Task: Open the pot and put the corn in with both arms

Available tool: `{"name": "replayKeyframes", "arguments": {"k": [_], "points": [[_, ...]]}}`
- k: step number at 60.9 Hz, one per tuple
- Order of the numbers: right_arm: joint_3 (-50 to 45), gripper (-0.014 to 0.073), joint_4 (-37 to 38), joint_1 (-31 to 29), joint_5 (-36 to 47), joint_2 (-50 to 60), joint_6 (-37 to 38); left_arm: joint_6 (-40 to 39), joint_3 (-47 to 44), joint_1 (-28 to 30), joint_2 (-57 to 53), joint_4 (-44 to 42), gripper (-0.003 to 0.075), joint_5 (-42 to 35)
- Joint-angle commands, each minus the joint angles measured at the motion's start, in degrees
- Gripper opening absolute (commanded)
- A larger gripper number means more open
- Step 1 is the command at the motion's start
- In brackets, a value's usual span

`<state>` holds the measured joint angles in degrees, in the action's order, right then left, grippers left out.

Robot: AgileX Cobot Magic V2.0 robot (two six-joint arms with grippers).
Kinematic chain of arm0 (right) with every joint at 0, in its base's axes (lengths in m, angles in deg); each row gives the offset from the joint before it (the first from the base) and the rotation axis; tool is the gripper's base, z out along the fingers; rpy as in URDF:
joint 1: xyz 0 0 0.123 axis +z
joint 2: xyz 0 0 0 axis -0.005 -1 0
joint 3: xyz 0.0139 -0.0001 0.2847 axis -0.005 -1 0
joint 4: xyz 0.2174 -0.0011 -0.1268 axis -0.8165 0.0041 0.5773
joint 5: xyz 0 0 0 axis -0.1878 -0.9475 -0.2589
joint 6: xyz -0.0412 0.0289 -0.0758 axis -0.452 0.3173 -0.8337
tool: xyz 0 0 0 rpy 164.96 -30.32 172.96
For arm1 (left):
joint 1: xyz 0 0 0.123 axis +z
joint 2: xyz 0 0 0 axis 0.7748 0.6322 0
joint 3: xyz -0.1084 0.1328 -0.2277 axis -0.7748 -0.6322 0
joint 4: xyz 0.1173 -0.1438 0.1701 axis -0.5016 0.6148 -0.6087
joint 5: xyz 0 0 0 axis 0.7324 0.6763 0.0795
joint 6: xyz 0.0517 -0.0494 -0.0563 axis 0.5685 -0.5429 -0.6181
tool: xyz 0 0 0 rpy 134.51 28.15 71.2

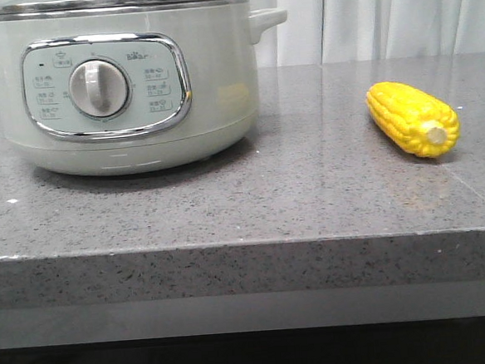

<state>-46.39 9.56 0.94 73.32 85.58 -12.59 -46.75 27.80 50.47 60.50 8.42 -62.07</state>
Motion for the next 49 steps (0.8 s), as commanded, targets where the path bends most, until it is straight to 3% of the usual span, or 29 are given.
{"name": "replayKeyframes", "arguments": {"k": [1, 32, 49], "points": [[0.2, -0.0068, 0.4, -0.4, 4.0, 1.2, 0.0, -0.6, 0.1, 0.0, -1.4, 0.4, -0.0018, -4.9], [3.6, -0.0068, 0.4, -0.4, 3.1, 1.2, 0.0, -1.3, 3.0, 0.0, -1.1, 4.4, -0.0019, -9.1], [21.1, -0.0068, 0.4, -0.4, -6.2, -6.0, 0.0, -0.6, 23.3, 0.0, 7.4, 3.2, -0.0019, 7.9]]}}
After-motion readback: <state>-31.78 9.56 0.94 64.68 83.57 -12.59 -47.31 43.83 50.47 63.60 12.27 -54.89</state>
